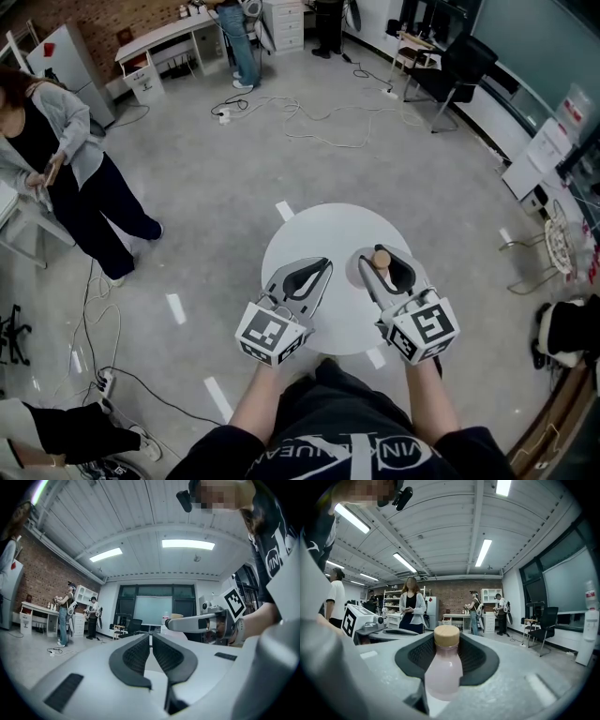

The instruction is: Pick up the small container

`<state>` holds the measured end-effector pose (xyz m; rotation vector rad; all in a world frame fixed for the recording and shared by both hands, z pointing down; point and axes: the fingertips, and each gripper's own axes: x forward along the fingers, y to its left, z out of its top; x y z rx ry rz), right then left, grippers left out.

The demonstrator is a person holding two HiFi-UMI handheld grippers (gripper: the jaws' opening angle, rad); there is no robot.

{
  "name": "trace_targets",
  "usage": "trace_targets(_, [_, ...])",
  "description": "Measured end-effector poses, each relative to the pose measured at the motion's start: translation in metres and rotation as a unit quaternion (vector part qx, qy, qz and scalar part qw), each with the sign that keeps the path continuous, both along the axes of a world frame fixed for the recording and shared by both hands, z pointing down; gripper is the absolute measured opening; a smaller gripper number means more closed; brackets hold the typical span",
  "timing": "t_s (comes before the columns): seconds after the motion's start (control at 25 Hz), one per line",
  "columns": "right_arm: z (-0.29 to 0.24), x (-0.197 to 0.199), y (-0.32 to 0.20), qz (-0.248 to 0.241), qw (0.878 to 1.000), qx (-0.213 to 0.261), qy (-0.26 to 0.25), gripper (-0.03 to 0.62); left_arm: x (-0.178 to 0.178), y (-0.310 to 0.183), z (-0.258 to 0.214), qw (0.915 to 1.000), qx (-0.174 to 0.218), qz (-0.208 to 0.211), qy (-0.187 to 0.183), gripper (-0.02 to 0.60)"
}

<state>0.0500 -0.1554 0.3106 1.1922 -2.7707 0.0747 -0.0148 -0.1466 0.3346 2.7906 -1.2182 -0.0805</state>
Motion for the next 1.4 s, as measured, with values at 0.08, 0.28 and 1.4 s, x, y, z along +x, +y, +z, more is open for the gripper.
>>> trace_targets(0.08, [0.001,0.001,0.000,0.003,1.000,-0.002,-0.001,0.140,-0.001,-0.001,0.000,1.0000,-0.002,-0.001,0.003,0.025])
trace_targets(0.28, [0.005,-0.001,-0.001,0.002,1.000,-0.003,0.000,0.140,-0.007,-0.004,0.004,0.9999,-0.006,-0.007,0.008,0.025])
trace_targets(1.4, [0.019,0.006,0.003,0.000,1.000,-0.013,0.000,0.140,0.001,0.005,0.016,0.9998,-0.017,-0.004,0.000,0.025])
